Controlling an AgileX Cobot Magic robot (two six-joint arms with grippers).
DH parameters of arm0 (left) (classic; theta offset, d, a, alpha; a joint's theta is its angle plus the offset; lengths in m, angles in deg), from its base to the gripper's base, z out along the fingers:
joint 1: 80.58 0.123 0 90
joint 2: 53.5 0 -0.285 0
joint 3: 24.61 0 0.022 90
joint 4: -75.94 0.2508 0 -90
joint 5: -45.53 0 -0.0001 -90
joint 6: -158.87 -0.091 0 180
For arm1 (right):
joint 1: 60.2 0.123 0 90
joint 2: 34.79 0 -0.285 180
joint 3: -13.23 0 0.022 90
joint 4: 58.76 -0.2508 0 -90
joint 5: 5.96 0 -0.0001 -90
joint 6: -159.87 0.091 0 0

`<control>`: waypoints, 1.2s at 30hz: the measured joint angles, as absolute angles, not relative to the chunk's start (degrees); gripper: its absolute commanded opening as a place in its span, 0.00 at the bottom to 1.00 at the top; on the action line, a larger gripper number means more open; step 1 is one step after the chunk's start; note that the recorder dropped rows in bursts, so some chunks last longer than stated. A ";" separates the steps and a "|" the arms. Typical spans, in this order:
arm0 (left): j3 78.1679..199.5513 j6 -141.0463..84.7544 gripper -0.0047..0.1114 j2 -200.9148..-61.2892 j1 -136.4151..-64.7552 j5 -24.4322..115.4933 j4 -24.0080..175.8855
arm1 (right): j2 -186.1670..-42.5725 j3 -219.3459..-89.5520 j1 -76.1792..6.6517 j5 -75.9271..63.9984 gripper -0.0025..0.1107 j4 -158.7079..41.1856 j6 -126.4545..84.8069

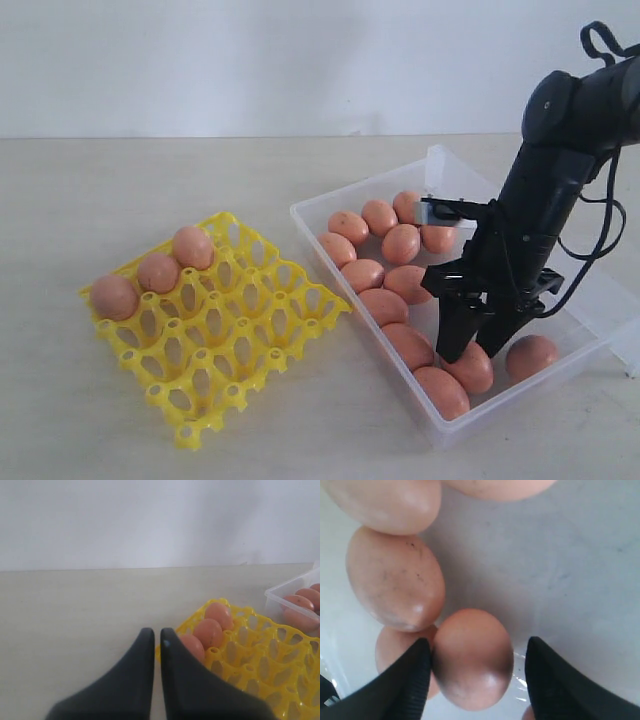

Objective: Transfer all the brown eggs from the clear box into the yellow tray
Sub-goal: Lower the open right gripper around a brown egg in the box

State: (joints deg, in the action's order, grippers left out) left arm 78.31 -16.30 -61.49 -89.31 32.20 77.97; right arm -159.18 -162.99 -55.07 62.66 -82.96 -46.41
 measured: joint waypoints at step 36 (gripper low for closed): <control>78.31 -16.30 0.08 -61.49 -89.31 32.20 77.97 | -159.18 -162.75 -55.07 62.39 0.02 -84.90 -50.34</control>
